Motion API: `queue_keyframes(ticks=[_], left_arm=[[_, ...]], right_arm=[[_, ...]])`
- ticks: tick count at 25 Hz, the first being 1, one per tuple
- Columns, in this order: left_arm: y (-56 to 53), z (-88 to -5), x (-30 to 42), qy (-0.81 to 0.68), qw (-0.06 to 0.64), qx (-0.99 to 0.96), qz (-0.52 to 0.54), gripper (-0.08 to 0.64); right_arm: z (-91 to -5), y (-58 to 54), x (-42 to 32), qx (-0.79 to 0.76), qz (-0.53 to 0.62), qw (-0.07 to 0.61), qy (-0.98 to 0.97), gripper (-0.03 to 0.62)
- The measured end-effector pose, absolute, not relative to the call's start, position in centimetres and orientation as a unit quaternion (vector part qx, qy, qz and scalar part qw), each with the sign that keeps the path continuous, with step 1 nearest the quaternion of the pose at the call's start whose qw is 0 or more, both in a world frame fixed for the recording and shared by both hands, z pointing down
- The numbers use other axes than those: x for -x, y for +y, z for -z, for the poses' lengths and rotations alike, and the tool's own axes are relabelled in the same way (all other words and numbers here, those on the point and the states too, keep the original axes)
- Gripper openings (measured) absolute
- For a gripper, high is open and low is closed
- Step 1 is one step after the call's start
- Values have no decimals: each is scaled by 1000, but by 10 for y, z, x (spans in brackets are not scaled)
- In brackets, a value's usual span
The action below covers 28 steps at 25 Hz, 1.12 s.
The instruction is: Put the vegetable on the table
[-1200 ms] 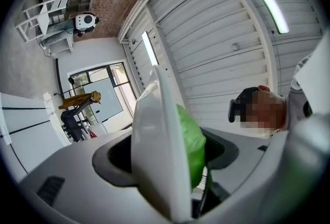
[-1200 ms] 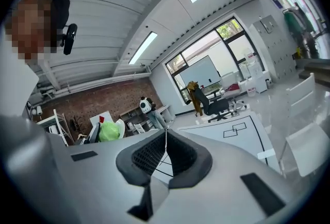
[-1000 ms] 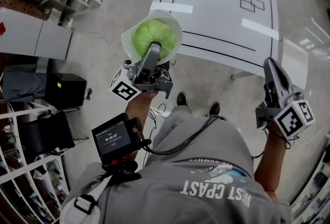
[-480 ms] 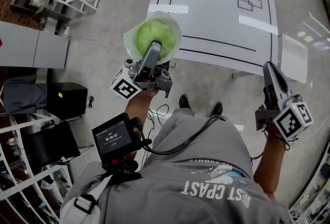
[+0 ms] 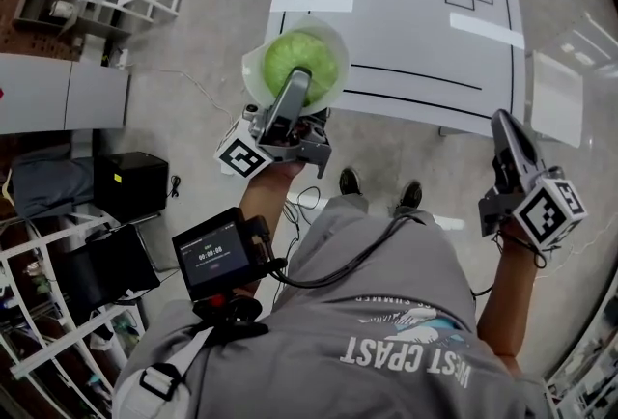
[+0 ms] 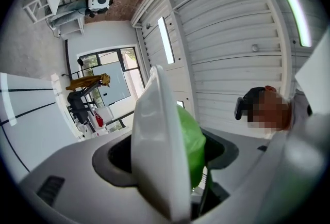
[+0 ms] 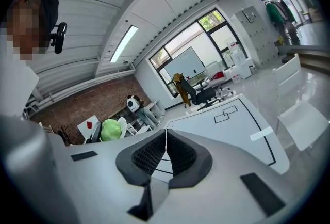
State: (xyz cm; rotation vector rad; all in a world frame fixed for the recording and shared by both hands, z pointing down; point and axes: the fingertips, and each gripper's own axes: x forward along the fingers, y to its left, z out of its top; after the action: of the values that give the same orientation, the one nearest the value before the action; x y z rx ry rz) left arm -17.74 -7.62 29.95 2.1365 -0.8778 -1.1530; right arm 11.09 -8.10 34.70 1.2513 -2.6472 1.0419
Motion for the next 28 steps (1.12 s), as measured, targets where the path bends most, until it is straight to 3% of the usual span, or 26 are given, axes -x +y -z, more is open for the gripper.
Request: queue_keyframes(ticks=[28], left_arm=[[-91, -314, 202, -309, 277, -819, 396, 339]], right_arm=[[-330, -76, -80, -437, -294, 7, -850, 8]])
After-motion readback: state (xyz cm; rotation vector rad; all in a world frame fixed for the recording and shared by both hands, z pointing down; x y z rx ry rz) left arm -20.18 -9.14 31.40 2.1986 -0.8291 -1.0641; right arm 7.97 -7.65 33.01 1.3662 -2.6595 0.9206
